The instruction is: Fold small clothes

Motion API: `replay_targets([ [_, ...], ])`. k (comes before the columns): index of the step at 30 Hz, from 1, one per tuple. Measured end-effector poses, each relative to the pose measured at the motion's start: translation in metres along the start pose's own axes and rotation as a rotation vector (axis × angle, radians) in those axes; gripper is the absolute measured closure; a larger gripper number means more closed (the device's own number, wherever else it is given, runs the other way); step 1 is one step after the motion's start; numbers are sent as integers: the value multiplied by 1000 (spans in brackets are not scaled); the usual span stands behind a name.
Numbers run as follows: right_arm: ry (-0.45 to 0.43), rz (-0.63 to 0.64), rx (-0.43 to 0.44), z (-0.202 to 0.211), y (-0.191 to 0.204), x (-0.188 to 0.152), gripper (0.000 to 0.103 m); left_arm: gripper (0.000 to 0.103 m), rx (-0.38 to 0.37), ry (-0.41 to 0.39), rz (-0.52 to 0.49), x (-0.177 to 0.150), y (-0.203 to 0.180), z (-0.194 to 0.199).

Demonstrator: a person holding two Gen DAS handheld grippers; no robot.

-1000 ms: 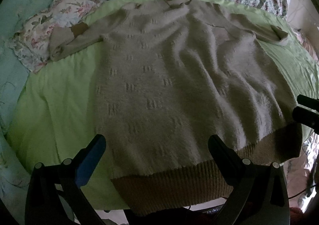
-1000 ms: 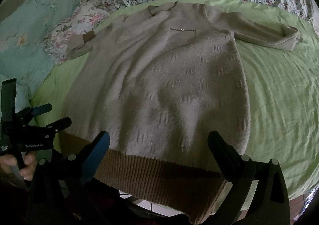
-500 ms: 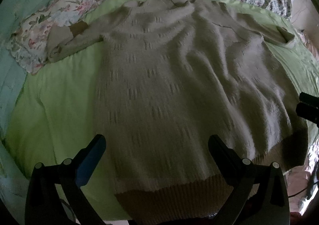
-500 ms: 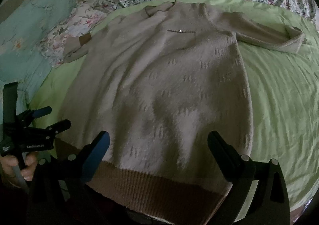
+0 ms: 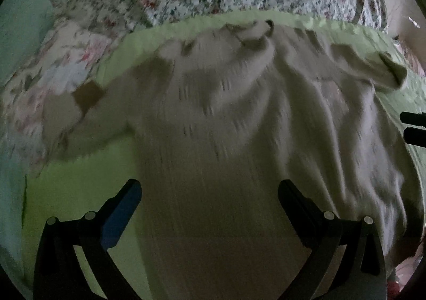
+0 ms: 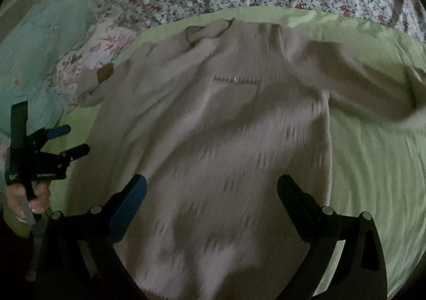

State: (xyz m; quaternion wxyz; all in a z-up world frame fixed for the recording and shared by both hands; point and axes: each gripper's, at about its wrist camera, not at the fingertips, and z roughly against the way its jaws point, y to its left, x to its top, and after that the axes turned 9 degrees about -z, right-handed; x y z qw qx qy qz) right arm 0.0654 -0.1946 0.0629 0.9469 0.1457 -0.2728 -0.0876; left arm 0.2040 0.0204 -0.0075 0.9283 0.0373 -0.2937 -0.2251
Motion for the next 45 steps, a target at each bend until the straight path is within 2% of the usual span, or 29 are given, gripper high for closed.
replay_targets([
  [9, -44, 49, -42, -43, -29, 95, 4, 1, -32, -78, -29, 99, 54, -55],
  [15, -32, 90, -94, -92, -52, 154, 5, 1, -20, -45, -94, 161, 87, -124],
  [17, -61, 117, -112, -100, -56, 179, 5, 1, -46, -28, -92, 174, 100, -145],
  [22, -98, 171, -130, -125, -62, 224, 5, 3, -198, 1, -66, 186, 125, -188],
  [25, -81, 222, -146, -149, -64, 238, 5, 15, -231, 6, -78, 185, 124, -199],
  [27, -53, 252, -136, -168, -64, 238, 6, 33, -217, -2, -102, 183, 121, -205],
  [28, -36, 254, -124, -177, -66, 237, 14, 41, -224, -17, -110, 183, 120, -205],
  [29, -14, 248, -116, -185, -68, 236, 34, 63, -233, -29, -111, 182, 119, -204],
  [30, 14, 231, -118, -195, -72, 234, 46, 91, -242, -45, -102, 181, 118, -200],
  [31, 11, 211, -109, -196, -74, 234, 62, 96, -236, -52, -93, 181, 118, -197],
  [32, -10, 178, -88, -192, -76, 234, 89, 96, -224, -69, -84, 182, 118, -190],
  [33, -20, 158, -85, -189, -78, 234, 94, 97, -201, -89, -81, 182, 117, -183],
  [35, -65, 111, -71, -173, -80, 237, 95, 97, -154, -116, -72, 185, 121, -175],
  [38, -136, 105, -108, -150, -76, 247, 95, 97, -101, -141, -34, 189, 129, -164],
  [40, -167, 82, -126, -144, -77, 254, 95, 97, -61, -131, -12, 192, 130, -171],
  [42, -167, 91, -176, -152, -75, 258, 95, 97, -46, -102, 12, 191, 131, -182],
  [44, -127, 98, -219, -170, -73, 258, 95, 96, -31, -74, 26, 189, 129, -194],
  [45, -105, 90, -238, -180, -75, 257, 95, 92, -26, -69, 33, 188, 129, -196],
])
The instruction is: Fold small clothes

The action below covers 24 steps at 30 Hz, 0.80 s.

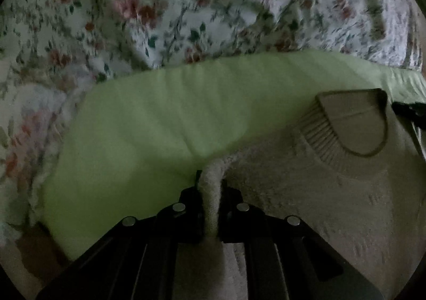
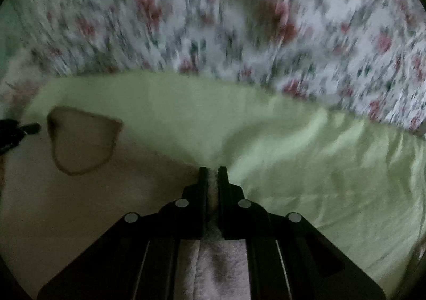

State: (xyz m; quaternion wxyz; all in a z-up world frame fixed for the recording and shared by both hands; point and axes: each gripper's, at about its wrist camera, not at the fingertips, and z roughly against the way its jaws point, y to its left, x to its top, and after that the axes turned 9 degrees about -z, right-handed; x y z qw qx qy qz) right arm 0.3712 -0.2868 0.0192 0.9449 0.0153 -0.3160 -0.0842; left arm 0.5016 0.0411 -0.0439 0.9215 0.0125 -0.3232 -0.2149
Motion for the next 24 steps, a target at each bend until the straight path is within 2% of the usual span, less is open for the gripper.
replay_targets([
  [1, 7, -4, -8, -5, 1, -2, 95, 92, 8, 4, 7, 1, 0, 1],
  [2, 11, -7, -14, -8, 2, -4, 93, 86, 5, 10, 19, 3, 1, 4],
  [3, 4, -22, -12, -5, 1, -4, 91, 73, -6, 23, 43, 4, 4, 8],
  [4, -1, -42, -2, -1, -1, -4, 81, 64, 5, 28, 58, 6, 7, 14],
  [5, -3, -66, 5, 4, -5, -3, 68, 46, 32, 28, 66, 5, 9, 20],
  [6, -18, -100, 16, 16, -12, -4, 64, 38, 61, 20, 74, 4, 11, 30],
  [8, -60, -147, 36, 41, -27, -10, 56, 37, 54, -12, 91, -3, 13, 51],
  [11, -105, -197, 38, 76, -50, -28, 56, 34, 27, -35, 118, -15, 6, 81],
  [14, -143, -265, -5, 115, -85, -53, 56, 30, 14, -35, 118, -34, -17, 102],
  [16, -169, -310, -61, 138, -112, -70, 56, 29, -30, -38, 132, -51, -32, 117],
  [18, -183, -362, -131, 159, -141, -85, 56, 26, -69, -23, 154, -68, -50, 125],
  [24, -209, -555, -231, 207, -230, -127, 56, 26, -139, 21, 200, -113, -88, 133],
])
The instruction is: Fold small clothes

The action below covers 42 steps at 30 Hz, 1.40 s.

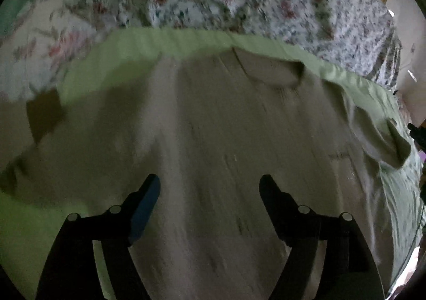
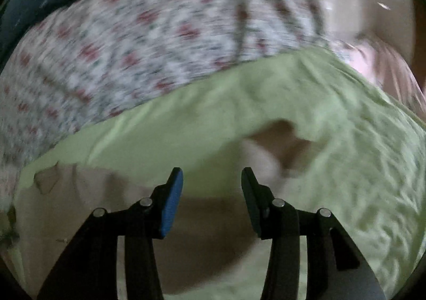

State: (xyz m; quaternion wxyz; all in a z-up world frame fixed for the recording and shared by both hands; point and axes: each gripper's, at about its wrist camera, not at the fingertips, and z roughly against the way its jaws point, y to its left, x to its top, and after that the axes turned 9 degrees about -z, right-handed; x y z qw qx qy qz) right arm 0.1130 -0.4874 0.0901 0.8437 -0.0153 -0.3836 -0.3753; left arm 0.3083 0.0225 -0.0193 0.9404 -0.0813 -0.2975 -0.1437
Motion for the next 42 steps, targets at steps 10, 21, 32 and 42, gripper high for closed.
replay_targets([
  [10, 65, -257, 28, -34, -80, 20, 56, 25, -47, 59, 59, -56, -33, 7],
  [21, 66, -331, 140, -54, -72, 18, 96, 25, -45, 92, 76, -78, -35, 14],
  [32, 203, -66, 532, -11, 143, -62, 96, 25, -96, 58, 108, -84, -29, 28],
  [42, 447, 76, 762, -20, 325, -189, 96, 24, -148, 26, 206, -94, 3, 38],
])
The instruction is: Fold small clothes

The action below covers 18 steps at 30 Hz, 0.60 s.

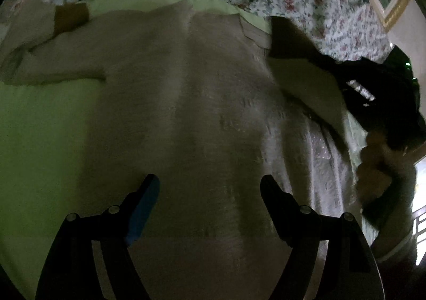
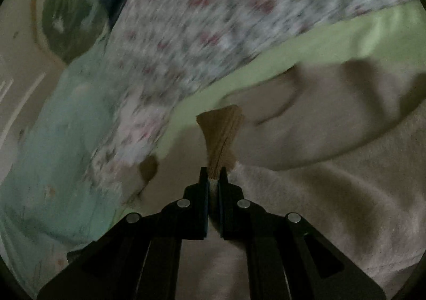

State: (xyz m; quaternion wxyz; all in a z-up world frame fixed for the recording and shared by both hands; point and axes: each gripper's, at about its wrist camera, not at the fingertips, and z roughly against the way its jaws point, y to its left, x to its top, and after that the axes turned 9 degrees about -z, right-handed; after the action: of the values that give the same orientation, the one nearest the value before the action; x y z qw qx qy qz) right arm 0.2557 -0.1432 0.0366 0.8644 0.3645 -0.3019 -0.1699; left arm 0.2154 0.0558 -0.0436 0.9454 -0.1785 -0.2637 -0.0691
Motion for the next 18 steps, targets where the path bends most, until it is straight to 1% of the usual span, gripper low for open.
replay_targets([
  [3, 71, 18, 11, -38, 15, -20, 96, 24, -35, -9, 15, 1, 7, 2],
  [6, 124, 28, 0, -65, 19, -37, 96, 23, -57, -15, 12, 5, 8, 0],
  [7, 143, 27, 2, -70, 18, -40, 93, 22, -62, -16, 11, 8, 8, -2],
  [9, 182, 10, -5, -81, 16, -48, 90, 22, -79, -12, 16, 15, 7, -8],
  [10, 193, -2, 1, -84, 15, -49, 83, 22, -93, -6, 26, 21, 7, -13],
  [11, 200, -17, 14, -83, 12, -49, 76, 22, -100, -4, 30, 24, 7, -17],
  [12, 194, -26, 27, -78, 9, -49, 72, 22, -117, -4, 35, 31, 6, -23],
  [13, 179, -27, 29, -71, 7, -48, 65, 22, -123, -3, 37, 35, 4, -26],
  [14, 163, -27, 31, -64, 6, -47, 63, 21, -137, -3, 36, 44, 0, -33],
  [16, 119, -21, 36, -42, 2, -42, 63, 21, -148, 1, 35, 56, -4, -44],
  [18, 79, -20, 18, -19, -5, -37, 63, 22, -131, 3, 32, 67, -7, -57],
])
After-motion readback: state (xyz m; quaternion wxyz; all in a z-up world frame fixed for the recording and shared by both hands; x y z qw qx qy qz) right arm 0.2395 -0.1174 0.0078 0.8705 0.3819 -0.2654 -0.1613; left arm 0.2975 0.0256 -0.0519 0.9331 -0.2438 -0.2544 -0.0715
